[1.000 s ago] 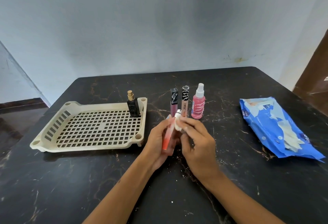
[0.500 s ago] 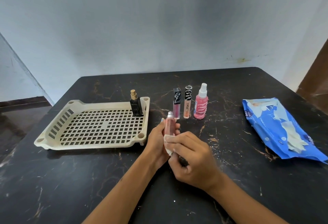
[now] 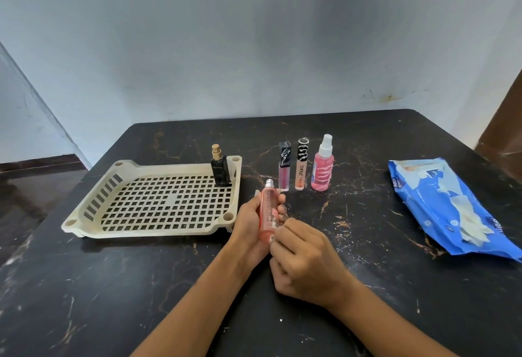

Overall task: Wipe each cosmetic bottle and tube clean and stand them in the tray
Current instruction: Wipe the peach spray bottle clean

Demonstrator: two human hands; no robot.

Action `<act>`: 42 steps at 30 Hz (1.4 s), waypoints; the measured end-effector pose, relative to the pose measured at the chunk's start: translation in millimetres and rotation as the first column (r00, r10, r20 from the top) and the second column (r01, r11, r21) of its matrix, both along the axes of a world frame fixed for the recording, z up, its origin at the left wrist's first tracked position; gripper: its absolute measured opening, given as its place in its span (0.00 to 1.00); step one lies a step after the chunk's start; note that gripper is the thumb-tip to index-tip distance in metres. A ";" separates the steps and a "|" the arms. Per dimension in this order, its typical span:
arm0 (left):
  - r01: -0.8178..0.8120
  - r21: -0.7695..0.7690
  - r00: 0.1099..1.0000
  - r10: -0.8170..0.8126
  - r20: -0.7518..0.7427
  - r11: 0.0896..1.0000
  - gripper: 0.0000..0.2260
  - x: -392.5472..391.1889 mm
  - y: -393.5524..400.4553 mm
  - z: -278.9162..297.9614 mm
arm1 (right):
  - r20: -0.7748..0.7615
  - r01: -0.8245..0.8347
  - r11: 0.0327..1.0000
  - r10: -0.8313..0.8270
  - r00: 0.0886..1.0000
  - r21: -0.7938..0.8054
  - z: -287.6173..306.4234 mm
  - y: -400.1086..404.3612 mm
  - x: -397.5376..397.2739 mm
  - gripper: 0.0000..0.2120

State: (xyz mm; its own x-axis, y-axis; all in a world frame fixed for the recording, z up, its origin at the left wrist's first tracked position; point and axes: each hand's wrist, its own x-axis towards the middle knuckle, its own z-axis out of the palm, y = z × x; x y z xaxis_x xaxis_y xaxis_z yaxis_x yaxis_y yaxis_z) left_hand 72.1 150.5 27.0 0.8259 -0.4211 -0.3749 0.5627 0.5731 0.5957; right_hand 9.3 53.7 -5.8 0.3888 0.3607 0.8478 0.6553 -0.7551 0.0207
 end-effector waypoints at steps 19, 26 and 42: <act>0.074 0.214 0.983 -0.107 0.149 0.974 0.16 -3.5 -4.0 -9.0 | -0.252 0.158 0.848 -0.029 0.967 0.507 2.7 -10.7 10.2 0.13; 0.124 0.170 0.981 -0.147 0.128 0.978 0.23 -1.4 -4.5 -7.0 | -0.133 -0.048 0.902 0.115 0.984 0.430 0.8 -6.6 2.6 0.07; 0.119 0.360 0.861 -0.277 0.426 0.925 0.16 -11.9 -5.0 -6.2 | -0.324 0.280 0.728 -0.085 0.942 0.626 3.9 -16.5 11.4 0.13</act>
